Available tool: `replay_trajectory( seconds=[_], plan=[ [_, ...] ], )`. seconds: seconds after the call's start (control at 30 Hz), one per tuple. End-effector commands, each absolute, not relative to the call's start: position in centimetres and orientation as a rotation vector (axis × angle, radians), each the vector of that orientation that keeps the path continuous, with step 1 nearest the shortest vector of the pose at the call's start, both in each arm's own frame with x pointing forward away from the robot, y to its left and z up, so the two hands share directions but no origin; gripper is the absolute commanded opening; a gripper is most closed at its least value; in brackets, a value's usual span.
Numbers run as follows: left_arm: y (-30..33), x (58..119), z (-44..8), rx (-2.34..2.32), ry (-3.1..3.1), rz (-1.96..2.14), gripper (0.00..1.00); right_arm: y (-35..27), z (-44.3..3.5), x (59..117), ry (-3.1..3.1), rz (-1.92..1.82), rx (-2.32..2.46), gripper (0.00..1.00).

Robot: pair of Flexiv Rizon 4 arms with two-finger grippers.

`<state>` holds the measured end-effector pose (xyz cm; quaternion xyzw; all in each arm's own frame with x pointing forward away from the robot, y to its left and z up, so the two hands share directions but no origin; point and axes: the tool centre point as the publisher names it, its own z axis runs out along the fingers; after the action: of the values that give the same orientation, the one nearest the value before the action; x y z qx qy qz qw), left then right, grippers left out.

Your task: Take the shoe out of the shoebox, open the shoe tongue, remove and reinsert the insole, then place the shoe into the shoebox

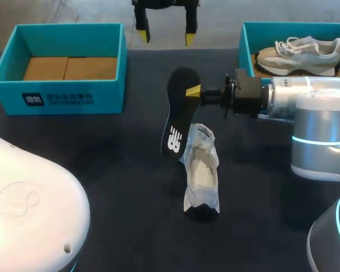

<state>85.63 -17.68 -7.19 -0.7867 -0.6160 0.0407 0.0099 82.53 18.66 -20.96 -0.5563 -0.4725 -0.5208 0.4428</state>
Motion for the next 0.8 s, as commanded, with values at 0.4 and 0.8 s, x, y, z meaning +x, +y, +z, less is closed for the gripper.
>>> replay_trajectory(
  seconds=[0.4,0.8],
  plan=[
    [-19.5,86.0,-8.0,-2.493,-1.927,0.117,1.0,18.9,-21.0,82.5,-1.174,-1.291,-1.384,0.0],
    [-19.8,86.4,-7.1,-2.567,-1.997,0.265,1.0,18.9,-21.0,82.5,-1.174,-1.291,-1.384,0.0]
  ],
)
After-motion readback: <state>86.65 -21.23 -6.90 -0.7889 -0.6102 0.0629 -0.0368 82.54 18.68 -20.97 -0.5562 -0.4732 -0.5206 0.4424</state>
